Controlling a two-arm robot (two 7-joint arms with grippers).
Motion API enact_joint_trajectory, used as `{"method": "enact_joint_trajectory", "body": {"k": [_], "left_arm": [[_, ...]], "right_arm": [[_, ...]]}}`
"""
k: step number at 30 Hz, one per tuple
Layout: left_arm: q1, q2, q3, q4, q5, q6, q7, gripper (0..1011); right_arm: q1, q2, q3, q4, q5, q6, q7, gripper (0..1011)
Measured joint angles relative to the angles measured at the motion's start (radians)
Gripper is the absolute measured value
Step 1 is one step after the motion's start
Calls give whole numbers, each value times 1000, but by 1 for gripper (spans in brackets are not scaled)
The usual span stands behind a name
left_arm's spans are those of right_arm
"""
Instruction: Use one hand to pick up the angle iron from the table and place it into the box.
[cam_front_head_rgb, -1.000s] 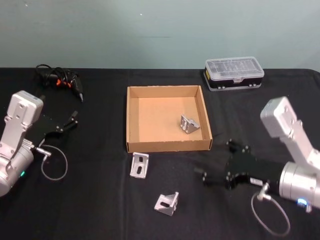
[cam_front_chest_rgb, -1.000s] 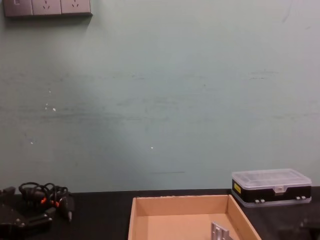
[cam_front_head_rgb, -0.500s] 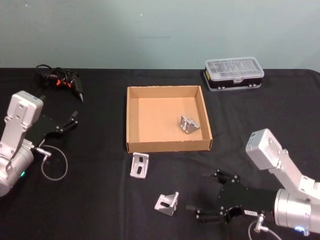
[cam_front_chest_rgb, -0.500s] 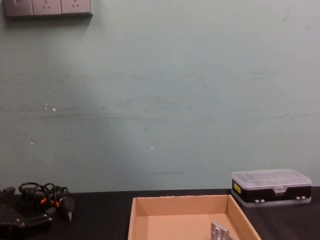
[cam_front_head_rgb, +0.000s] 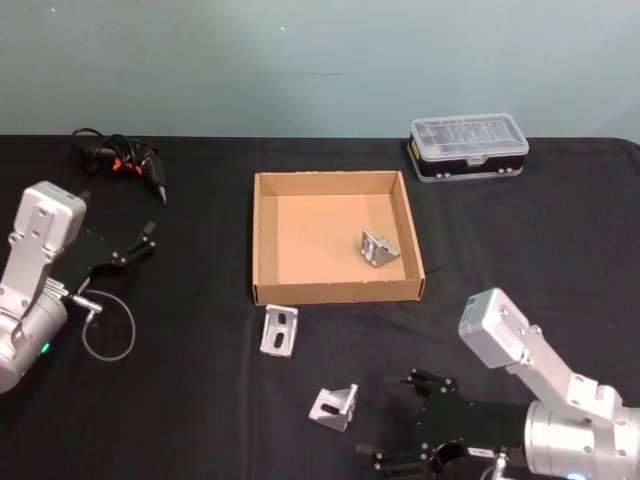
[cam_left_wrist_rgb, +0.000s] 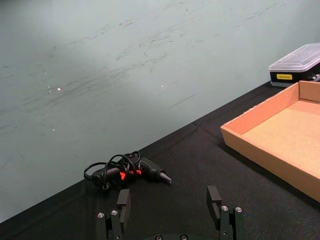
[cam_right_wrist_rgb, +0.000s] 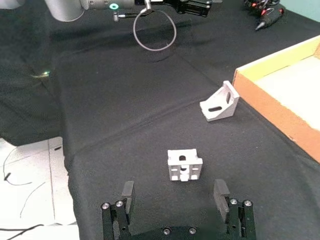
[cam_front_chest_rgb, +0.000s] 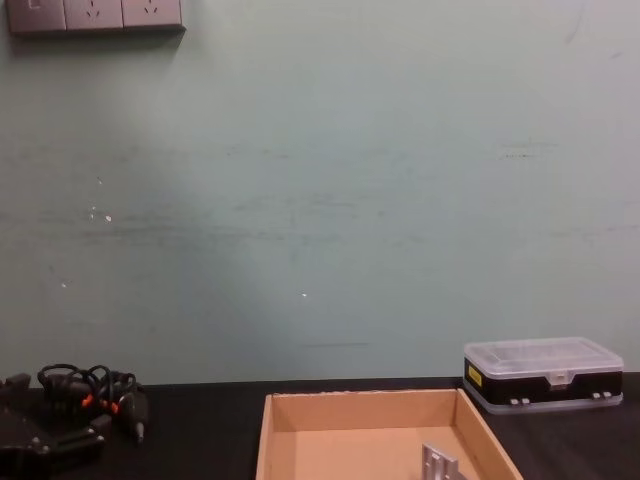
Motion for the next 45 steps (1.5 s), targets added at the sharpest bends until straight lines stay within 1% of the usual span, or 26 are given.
{"method": "enact_joint_trajectory", "body": {"k": [4, 10, 17, 38, 45], "left_arm": [[0, 0, 0, 0, 0, 0, 0, 1000], [0, 0, 0, 0, 0, 0, 0, 1000], [0, 0, 0, 0, 0, 0, 0, 1000], [0, 0, 0, 0, 0, 0, 0, 1000], [0, 0, 0, 0, 0, 0, 0, 1000]], "right_arm": [[11, -10, -14, 11, -2, 1, -3, 1004], [38, -37, -46, 40, -7, 6, -7, 1004], [62, -58, -67, 65, -16, 10, -14, 1004], [119, -119, -94, 142, -28, 16, -29, 1004], [126, -131, -95, 162, -28, 15, -30, 1004]]}}
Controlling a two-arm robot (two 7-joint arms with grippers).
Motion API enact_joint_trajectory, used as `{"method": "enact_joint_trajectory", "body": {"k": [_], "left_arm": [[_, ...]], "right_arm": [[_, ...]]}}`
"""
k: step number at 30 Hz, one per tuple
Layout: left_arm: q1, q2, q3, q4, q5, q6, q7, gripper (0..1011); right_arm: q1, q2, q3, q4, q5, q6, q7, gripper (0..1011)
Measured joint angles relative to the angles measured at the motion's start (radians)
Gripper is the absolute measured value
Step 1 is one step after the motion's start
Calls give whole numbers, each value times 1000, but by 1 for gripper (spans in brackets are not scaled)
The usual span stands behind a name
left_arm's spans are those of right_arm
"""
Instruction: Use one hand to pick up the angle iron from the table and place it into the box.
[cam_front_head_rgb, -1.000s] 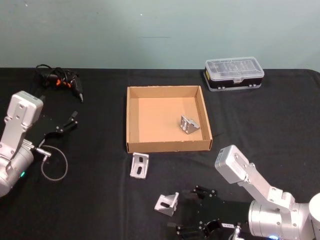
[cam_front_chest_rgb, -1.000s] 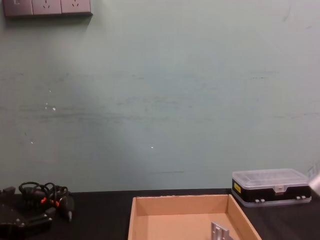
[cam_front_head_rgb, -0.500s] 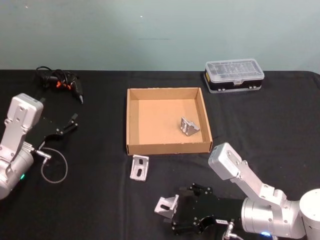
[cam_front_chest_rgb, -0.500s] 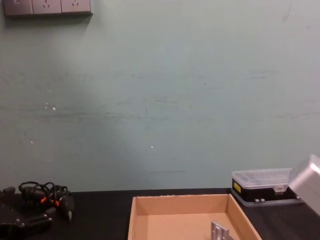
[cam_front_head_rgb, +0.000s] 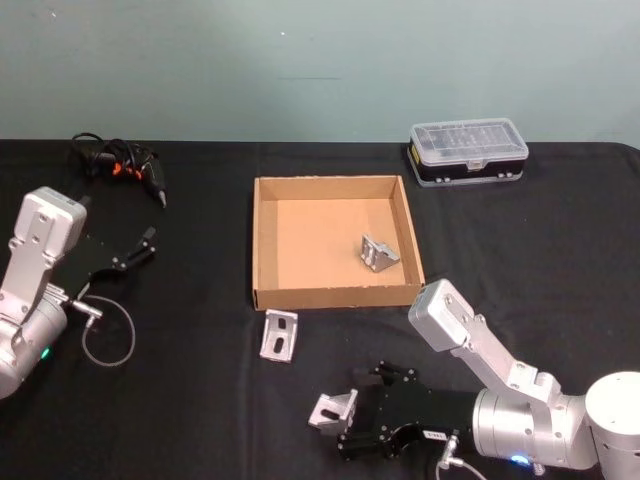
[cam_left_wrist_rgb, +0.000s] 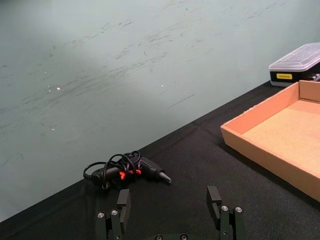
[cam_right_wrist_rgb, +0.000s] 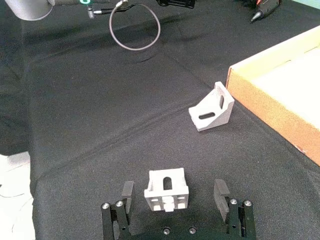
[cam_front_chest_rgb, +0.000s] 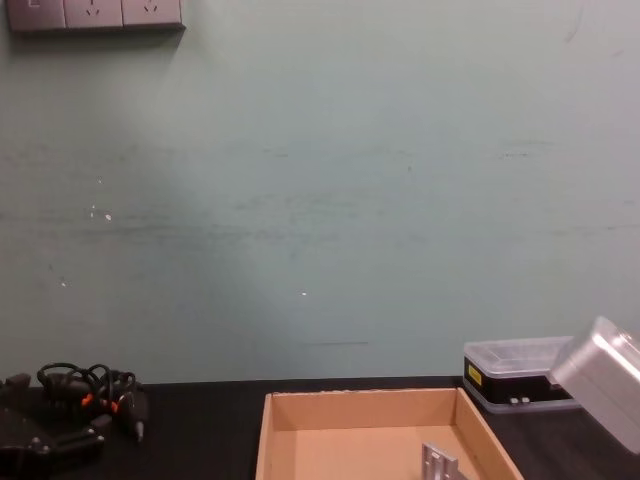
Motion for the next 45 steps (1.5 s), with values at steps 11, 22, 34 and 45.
{"method": "enact_joint_trajectory", "body": {"k": [11, 22, 34, 45], "left_arm": [[0, 0, 0, 0, 0, 0, 0, 1000], [0, 0, 0, 0, 0, 0, 0, 1000], [0, 0, 0, 0, 0, 0, 0, 1000], [0, 0, 0, 0, 0, 0, 0, 1000]], "right_arm": [[3, -7, -7, 4, 2, -9, 0, 864], [5, -6, -10, 6, 9, -6, 6, 541], [2, 4, -9, -15, 20, 3, 8, 456], [-5, 7, 56, -90, 66, 31, -51, 457]]}}
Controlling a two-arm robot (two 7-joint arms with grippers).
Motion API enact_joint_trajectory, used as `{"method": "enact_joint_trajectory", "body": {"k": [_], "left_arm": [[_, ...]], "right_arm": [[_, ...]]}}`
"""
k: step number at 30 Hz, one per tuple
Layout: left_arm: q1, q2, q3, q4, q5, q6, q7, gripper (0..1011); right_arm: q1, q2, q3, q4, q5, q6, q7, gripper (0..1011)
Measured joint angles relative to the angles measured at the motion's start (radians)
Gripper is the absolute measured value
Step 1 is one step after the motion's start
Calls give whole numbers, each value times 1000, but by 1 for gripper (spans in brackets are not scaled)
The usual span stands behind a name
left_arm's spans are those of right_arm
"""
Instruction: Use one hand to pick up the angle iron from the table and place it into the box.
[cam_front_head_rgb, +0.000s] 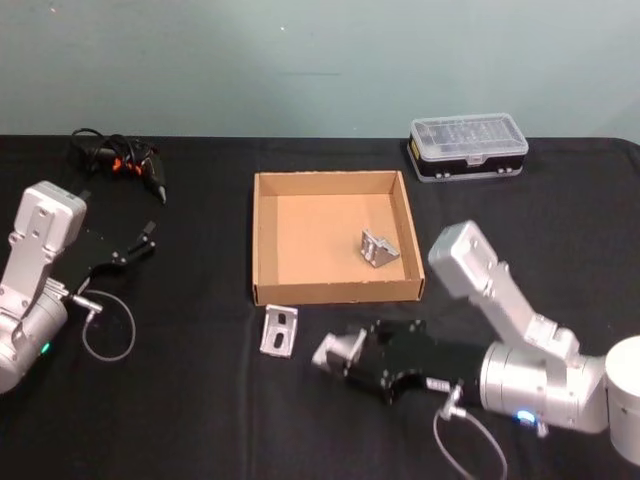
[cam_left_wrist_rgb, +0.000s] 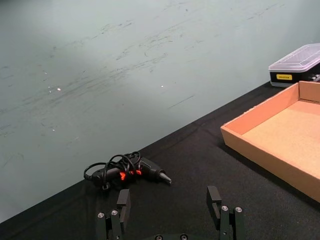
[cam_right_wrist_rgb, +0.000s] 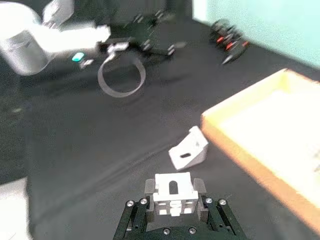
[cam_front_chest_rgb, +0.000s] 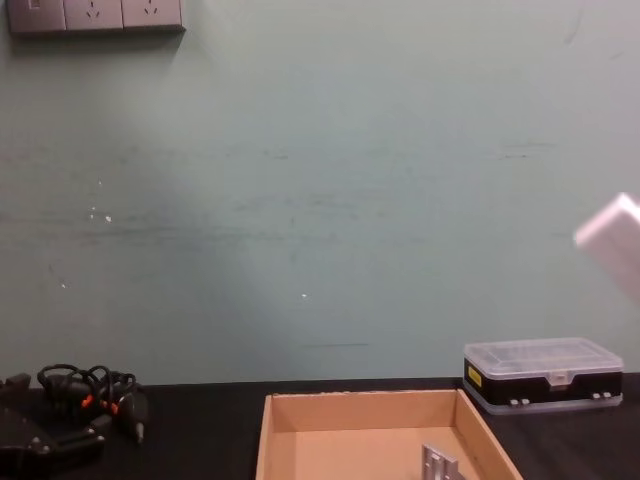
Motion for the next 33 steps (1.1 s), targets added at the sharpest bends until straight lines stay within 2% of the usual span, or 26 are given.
{"method": "enact_joint_trajectory", "body": {"k": [3, 7, 13, 14, 17, 23, 26, 27, 29, 33], "left_arm": [[0, 0, 0, 0, 0, 0, 0, 1000], [0, 0, 0, 0, 0, 0, 0, 1000], [0, 0, 0, 0, 0, 0, 0, 1000], [0, 0, 0, 0, 0, 0, 0, 1000], [0, 0, 0, 0, 0, 0, 0, 1000], [0, 0, 0, 0, 0, 0, 0, 1000], [0, 0, 0, 0, 0, 0, 0, 1000], [0, 0, 0, 0, 0, 0, 0, 1000], [0, 0, 0, 0, 0, 0, 0, 1000], [0, 0, 0, 0, 0, 0, 0, 1000]], "right_arm": [[15, -17, 22, -5, 10, 11, -32, 457], [52, -65, 43, 18, 18, 38, -89, 457], [105, -136, 46, 77, 6, 62, -148, 457], [123, -162, 43, 102, -4, 70, -169, 457], [149, -198, 36, 138, -23, 77, -194, 457], [222, -290, 8, 254, -84, 88, -243, 457], [250, -322, 0, 305, -106, 90, -256, 457], [250, -322, 0, 305, -106, 90, -256, 457], [274, -349, -6, 356, -125, 91, -267, 456], [298, -375, -10, 413, -148, 90, -276, 457]]}}
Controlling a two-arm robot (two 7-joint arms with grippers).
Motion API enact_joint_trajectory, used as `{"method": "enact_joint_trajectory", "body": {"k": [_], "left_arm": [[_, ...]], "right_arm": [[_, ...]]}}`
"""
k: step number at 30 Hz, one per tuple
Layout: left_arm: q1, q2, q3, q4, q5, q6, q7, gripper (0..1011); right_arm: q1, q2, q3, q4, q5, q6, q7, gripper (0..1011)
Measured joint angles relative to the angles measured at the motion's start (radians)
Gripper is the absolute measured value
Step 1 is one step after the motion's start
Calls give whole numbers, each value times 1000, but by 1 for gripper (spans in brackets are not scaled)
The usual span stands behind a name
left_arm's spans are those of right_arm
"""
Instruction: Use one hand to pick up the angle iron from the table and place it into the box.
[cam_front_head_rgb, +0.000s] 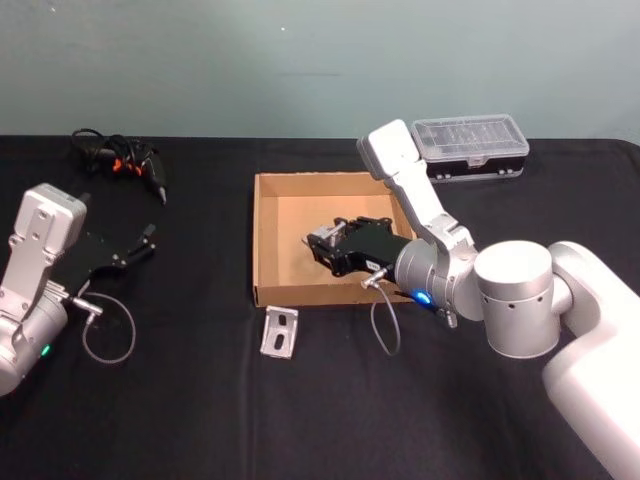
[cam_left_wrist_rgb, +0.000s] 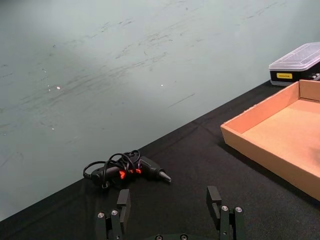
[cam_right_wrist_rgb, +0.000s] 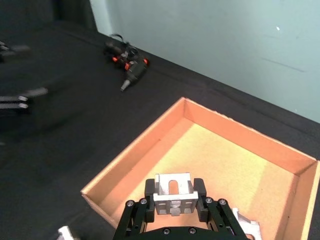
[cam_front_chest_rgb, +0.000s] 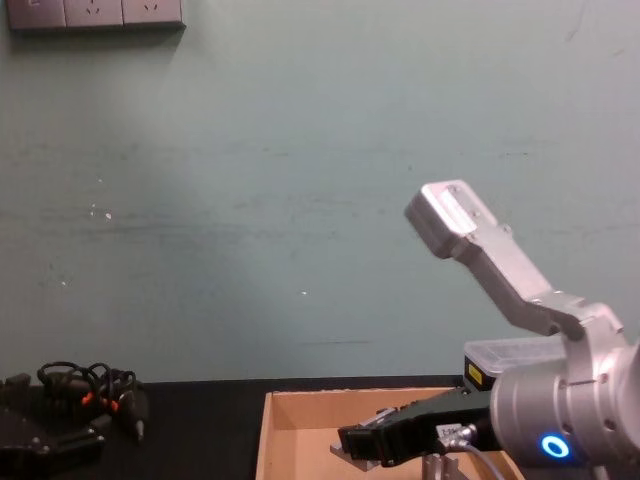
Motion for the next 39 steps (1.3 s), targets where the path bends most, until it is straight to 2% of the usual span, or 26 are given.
{"method": "enact_joint_trajectory", "body": {"k": [10, 19, 22, 25, 29, 32, 33, 39], "left_arm": [[0, 0, 0, 0, 0, 0, 0, 1000], [0, 0, 0, 0, 0, 0, 0, 1000], [0, 0, 0, 0, 0, 0, 0, 1000], [0, 0, 0, 0, 0, 0, 0, 1000], [0, 0, 0, 0, 0, 0, 0, 1000], [0, 0, 0, 0, 0, 0, 0, 1000], [0, 0, 0, 0, 0, 0, 0, 1000], [0, 0, 0, 0, 0, 0, 0, 1000]], "right_arm": [[37, -43, 2, 108, -41, -6, -7, 457], [46, -56, 14, 140, -63, 0, -6, 457], [47, -59, 18, 146, -70, 1, -1, 520], [47, -63, 28, 148, -76, -2, 4, 634], [43, -65, 38, 145, -79, -6, 7, 737], [37, -66, 49, 132, -79, -10, 14, 812], [33, -66, 55, 123, -79, -11, 17, 865], [15, -62, 83, 83, -73, -11, 35, 1002]]}}
